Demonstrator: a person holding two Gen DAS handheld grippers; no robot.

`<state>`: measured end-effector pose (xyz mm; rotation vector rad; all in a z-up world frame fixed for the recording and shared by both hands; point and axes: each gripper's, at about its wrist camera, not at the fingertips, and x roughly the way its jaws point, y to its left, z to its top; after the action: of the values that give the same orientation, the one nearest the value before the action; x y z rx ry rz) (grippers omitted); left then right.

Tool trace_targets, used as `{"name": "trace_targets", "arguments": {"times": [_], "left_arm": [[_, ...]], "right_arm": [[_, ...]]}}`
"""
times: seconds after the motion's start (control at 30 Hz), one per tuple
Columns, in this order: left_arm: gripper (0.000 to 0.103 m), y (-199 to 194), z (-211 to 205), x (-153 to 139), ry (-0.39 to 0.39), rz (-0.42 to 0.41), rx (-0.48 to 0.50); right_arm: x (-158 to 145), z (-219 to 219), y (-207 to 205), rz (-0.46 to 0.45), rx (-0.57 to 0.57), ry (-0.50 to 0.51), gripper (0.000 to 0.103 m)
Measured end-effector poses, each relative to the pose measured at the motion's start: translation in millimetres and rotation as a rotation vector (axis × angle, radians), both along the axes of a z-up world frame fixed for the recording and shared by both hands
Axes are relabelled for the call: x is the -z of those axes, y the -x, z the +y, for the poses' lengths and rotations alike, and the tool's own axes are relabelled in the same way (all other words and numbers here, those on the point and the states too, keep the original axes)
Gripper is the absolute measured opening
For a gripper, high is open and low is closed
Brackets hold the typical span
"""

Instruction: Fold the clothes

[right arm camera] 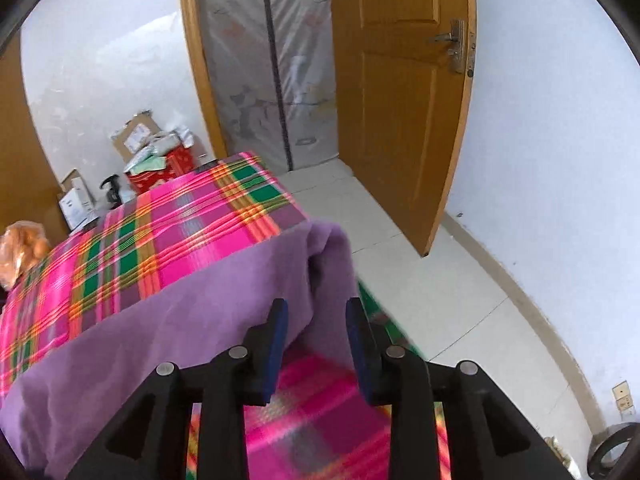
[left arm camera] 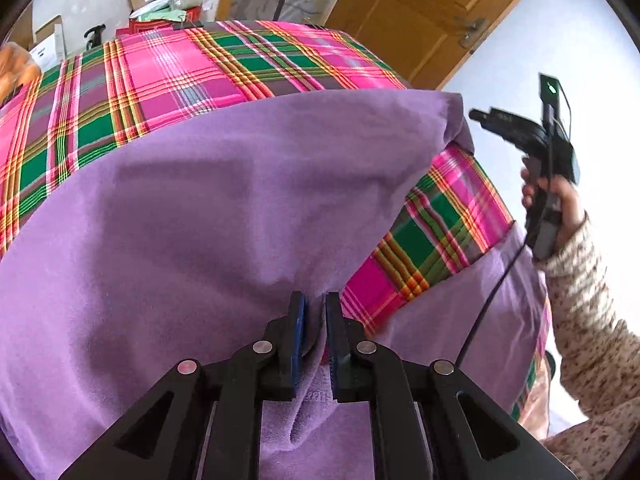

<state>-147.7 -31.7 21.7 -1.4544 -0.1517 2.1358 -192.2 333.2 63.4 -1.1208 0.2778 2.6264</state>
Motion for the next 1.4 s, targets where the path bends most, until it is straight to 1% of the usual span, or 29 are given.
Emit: {"name": "trace_targets", "arguments": {"times": [0.03,0.13,0.17,0.23,0.3,0.33,0.47,0.53,0.6,0.67,0.7,0.8,0.9,0.97,1.13,1.2,1.23,1.27,1.3,1.33,1.37,1.4], "left_arm": [[0.01,0.5,-1.4,-0.3,-0.01,-0.002,-0.005],[0.018,3.8,-6.3,-0.1,-0.037,-0.01,-0.03],[0.018,6.7,-8.7,1.0,-0.057,-0.025,-0.045],[0.018,13.0,-13.7,3.4,-0.086,-0.056,-0.07],[0.018,18.7,-18.0,4.8,-0.105,-0.077,-0.088],[0.019,21.9,-20.3,4.1,-0.106,-0.076,-0.098],[0.021,36.7,-30.4,0.5,-0.107,-0.067,-0.148],[0.024,46.9,-35.9,3.7,-0.114,-0.084,-0.171],[0.024,55.9,-40.2,10.3,-0.099,-0.118,-0.202],[0.024,61.5,-41.2,15.5,-0.081,-0.133,-0.205],[0.024,63.3,-41.4,17.3,-0.072,-0.135,-0.208],[0.024,67.4,-39.1,17.3,-0.063,-0.118,-0.202],[0.024,74.6,-37.4,17.0,-0.054,-0.096,-0.206],[0.024,81.2,-37.7,17.0,-0.057,-0.096,-0.21],[0.024,93.5,-36.1,17.1,-0.063,-0.088,-0.219],[0.024,95.9,-34.1,16.7,-0.053,-0.079,-0.221],[0.024,95.9,-31.2,15.5,-0.033,-0.068,-0.218],[0.024,95.3,-27.5,13.9,-0.008,-0.053,-0.213],[0.024,94.9,-24.7,12.6,0.018,-0.035,-0.212],[0.024,94.8,-22.4,12.2,0.038,-0.02,-0.21],[0.024,94.8,-20.1,12.1,0.057,-0.008,-0.209],[0.024,95.0,-20.7,12.2,0.059,-0.005,-0.21]], "right_arm": [[0.6,-5.2,-8.0,0.0,-0.023,0.009,0.03],[7.3,-26.8,-33.2,-0.006,-0.129,0.103,0.03],[10.4,-37.2,-40.0,-0.013,-0.173,0.126,0.03],[17.3,-57.0,-47.9,-0.044,-0.253,0.174,0.03],[28.1,-76.2,-52.0,-0.093,-0.338,0.248,0.03],[34.5,-85.9,-53.1,-0.119,-0.373,0.293,0.03],[51.6,-120.7,-56.4,-0.171,-0.454,0.392,0.03],[54.7,-137.3,-56.2,-0.176,-0.496,0.406,0.031],[56.3,-149.3,-54.9,-0.179,-0.527,0.424,0.031],[57.5,-159.6,-53.0,-0.18,-0.554,0.447,0.031],[57.7,-165.4,-51.8,-0.176,-0.567,0.441,0.031],[54.9,-178.6,-49.9,-0.162,-0.57,0.375,0.034],[54.1,-181.3,-49.7,-0.148,-0.547,0.388,0.041],[53.2,-183.8,-50.7,-0.141,-0.534,0.368,0.041],[49.4,-204.3,-56.8,-0.125,-0.527,0.216,0.041],[49.1,-210.4,-59.1,-0.115,-0.517,0.162,0.042],[49.7,-212.6,-59.9,-0.107,-0.51,0.143,0.041],[50.2,-214.6,-61.6,-0.099,-0.504,0.12,0.037],[50.4,-216.1,-63.5,-0.094,-0.501,0.092,0.027],[50.7,-217.5,-65.4,-0.089,-0.498,0.065,0.022],[50.6,-217.5,-66.8,-0.086,-0.499,0.058,0.014],[50.3,-214.7,-67.5,-0.088,-0.499,0.081,0.008]]}}
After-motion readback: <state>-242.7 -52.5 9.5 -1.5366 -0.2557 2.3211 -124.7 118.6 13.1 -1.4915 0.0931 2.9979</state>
